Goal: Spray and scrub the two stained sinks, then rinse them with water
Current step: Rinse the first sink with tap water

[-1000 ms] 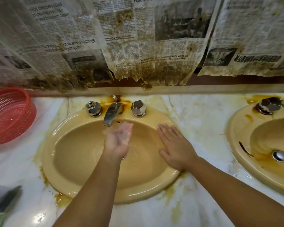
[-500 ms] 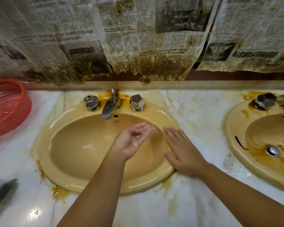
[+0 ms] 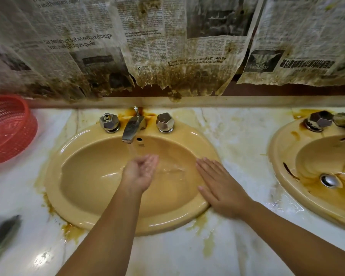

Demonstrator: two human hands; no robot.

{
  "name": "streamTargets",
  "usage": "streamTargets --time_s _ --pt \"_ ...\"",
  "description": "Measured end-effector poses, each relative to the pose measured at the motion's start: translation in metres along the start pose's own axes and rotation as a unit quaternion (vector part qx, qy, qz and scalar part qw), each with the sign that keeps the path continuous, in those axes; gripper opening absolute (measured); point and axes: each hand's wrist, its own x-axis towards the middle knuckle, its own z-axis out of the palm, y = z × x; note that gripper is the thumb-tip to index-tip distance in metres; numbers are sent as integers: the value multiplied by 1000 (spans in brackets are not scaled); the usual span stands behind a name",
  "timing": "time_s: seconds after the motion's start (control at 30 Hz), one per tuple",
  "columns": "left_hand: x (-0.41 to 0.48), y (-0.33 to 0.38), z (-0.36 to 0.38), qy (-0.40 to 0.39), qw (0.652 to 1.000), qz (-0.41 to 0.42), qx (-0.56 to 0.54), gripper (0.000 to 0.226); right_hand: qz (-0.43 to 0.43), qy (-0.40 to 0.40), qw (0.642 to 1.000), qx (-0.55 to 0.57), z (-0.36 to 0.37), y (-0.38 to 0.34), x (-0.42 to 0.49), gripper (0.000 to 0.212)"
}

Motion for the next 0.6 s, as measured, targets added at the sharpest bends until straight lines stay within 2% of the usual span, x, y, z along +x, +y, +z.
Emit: streamTargets --time_s 0.07,0.1,0.13,0.17,0.23,0.27,0.33,0.37,0.4,0.47,0.5,0.53,0.57,0.6 --pt "9 17 -5 1 985 52 -163 36 16 -5 1000 -4 -1 2 8 70" --pt "8 19 2 -30 980 57 -190 39 37 -5 999 -9 -1 2 16 74" --pt "1 14 15 -59 985 41 -157 40 66 -5 998 -10 -2 1 26 78" --pt "-9 3 30 -96 993 15 -74 40 98 -4 995 -6 -2 0 35 82" --pt "-28 -26 52 -175 977 -50 112 39 146 0 989 15 -3 -1 52 85" --pt "-35 -38 56 -192 959 -75 195 35 158 6 987 32 -4 -2 56 84" --pt "-34 -45 51 -146 948 -63 275 28 155 17 986 52 -4 -3 51 78" --pt "-27 -39 42 -101 960 -45 255 25 146 21 988 55 -4 -4 41 75" --pt "-18 -27 31 -52 980 -24 188 23 134 25 989 59 -2 -6 29 74" --pt "5 6 9 26 999 30 -31 28 109 25 992 64 2 -14 2 72" --pt "13 18 2 34 990 52 -126 33 95 26 993 61 5 -16 -10 70" --pt "15 25 2 16 983 65 -173 37 79 25 995 57 7 -16 -19 69" --pt "13 25 7 -7 983 60 -176 39 62 18 996 59 6 -14 -24 69" --pt "7 19 16 -35 990 40 -129 41 46 6 997 67 3 -9 -26 70"
